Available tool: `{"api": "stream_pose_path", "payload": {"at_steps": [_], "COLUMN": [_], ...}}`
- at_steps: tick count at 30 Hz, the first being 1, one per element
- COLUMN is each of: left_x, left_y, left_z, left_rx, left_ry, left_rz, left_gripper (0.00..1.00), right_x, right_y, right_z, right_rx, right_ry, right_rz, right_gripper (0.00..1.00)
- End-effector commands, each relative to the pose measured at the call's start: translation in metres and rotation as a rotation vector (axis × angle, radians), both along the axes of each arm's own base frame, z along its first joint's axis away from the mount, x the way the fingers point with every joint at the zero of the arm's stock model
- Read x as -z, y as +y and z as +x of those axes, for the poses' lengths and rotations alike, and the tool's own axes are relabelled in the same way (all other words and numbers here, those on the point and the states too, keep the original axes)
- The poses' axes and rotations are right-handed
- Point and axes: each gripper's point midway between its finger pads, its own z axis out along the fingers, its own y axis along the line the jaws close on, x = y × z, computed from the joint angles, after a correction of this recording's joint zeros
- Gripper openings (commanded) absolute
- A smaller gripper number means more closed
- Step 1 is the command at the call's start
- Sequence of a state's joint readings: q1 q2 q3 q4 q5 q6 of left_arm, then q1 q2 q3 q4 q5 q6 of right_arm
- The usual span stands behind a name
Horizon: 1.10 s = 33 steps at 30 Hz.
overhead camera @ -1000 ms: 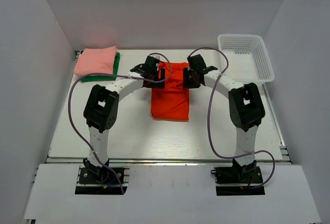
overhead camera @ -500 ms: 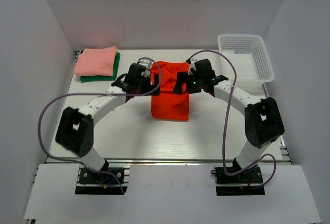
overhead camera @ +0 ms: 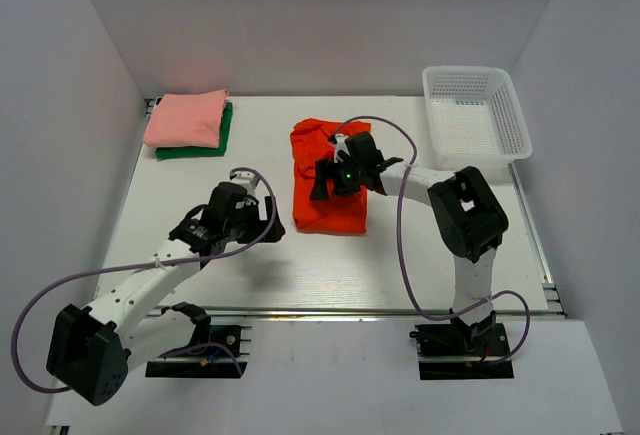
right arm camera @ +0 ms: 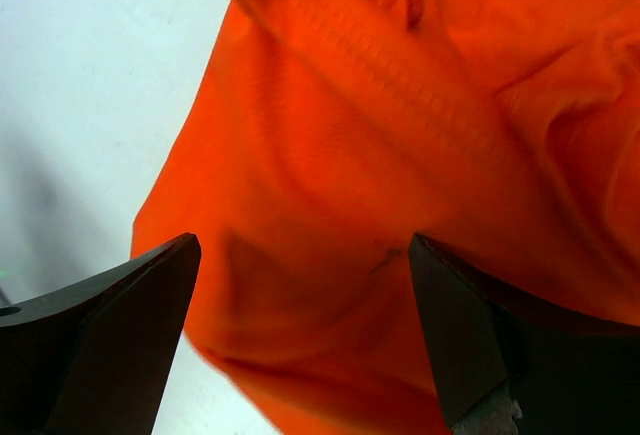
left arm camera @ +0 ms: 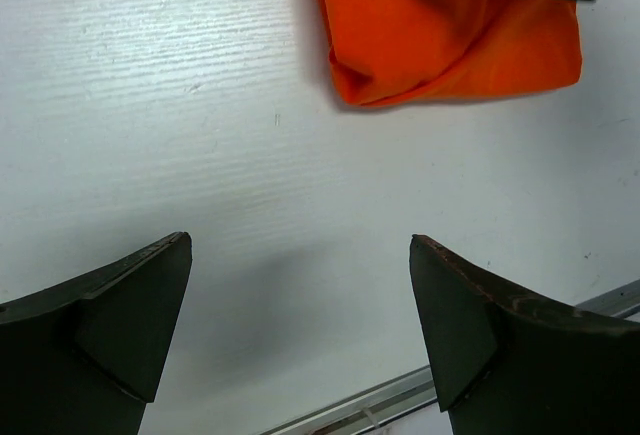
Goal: Fold and stack the t-shirts
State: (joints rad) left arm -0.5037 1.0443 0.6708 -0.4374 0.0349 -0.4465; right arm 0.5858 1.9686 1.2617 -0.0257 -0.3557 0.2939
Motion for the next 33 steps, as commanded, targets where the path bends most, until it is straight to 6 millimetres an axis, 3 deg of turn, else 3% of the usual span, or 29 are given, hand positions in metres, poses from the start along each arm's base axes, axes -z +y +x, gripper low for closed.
{"api": "stream_pose_path", "payload": {"at_steps": [1, 6, 11, 13, 14, 19, 20, 22, 23, 24, 25, 26, 27, 28, 29, 30, 33], "left_x": [-0.005, -0.007, 0.003, 0.009, 0.004, 0.002, 0.004, 0.001, 0.002, 0.003, 0.004, 0.005, 0.004, 0.005, 0.008, 0.011, 0.014], "left_y": [0.002, -0.001, -0.002, -0.002, -0.005, -0.011, -0.015, -0.021, -0.024, -0.030, -0.034, -0.037, -0.044, -0.046, -0.048, -0.049, -0.061], "left_z": [-0.005, -0.004, -0.005, -0.005, -0.003, 0.005, 0.007, 0.014, 0.016, 0.022, 0.025, 0.027, 0.036, 0.039, 0.043, 0.046, 0.060], "left_rx": [-0.021, -0.013, -0.007, -0.001, 0.007, 0.024, 0.038, 0.049, 0.064, 0.083, 0.091, 0.099, 0.109, 0.109, 0.116, 0.116, 0.138], "left_ry": [-0.014, -0.021, 0.022, 0.037, 0.025, 0.016, 0.016, 0.000, -0.005, -0.019, -0.022, -0.025, -0.046, -0.050, -0.057, -0.059, -0.058], "left_rz": [-0.031, -0.043, -0.027, -0.011, -0.026, -0.033, -0.034, -0.053, -0.057, -0.069, -0.079, -0.087, -0.107, -0.109, -0.104, -0.104, -0.109], "left_gripper": [1.00, 1.00, 1.00, 1.00, 1.00, 1.00, 1.00, 1.00, 1.00, 1.00, 1.00, 0.97, 0.95, 0.92, 0.89, 0.84, 0.72], "right_x": [-0.042, -0.051, -0.036, -0.040, -0.031, -0.064, -0.084, -0.095, -0.091, -0.110, -0.092, -0.106, -0.082, -0.091, -0.087, -0.072, -0.046], "right_y": [0.020, 0.017, 0.018, 0.018, 0.015, 0.012, 0.007, 0.000, -0.011, -0.017, -0.027, -0.036, -0.055, -0.062, -0.068, -0.085, -0.099], "right_z": [0.046, 0.084, 0.118, 0.129, 0.130, 0.131, 0.120, 0.110, 0.092, 0.084, 0.070, 0.058, 0.033, 0.024, 0.016, -0.006, -0.038], "right_rx": [0.053, 0.142, 0.189, 0.203, 0.205, 0.204, 0.205, 0.213, 0.223, 0.241, 0.251, 0.285, 0.300, 0.320, 0.343, 0.357, 0.353], "right_ry": [-0.185, -0.281, -0.312, -0.325, -0.304, -0.335, -0.356, -0.355, -0.327, -0.337, -0.299, -0.285, -0.223, -0.231, -0.204, -0.160, -0.066], "right_rz": [0.091, 0.070, -0.007, -0.030, -0.049, -0.026, -0.013, -0.003, -0.014, 0.014, -0.015, -0.003, -0.051, -0.043, -0.040, -0.073, -0.099], "right_gripper": [0.90, 0.90, 0.90, 0.90, 0.90, 0.90, 0.90, 0.90, 0.90, 0.90, 0.90, 0.90, 0.90, 0.90, 0.90, 0.90, 0.89]}}
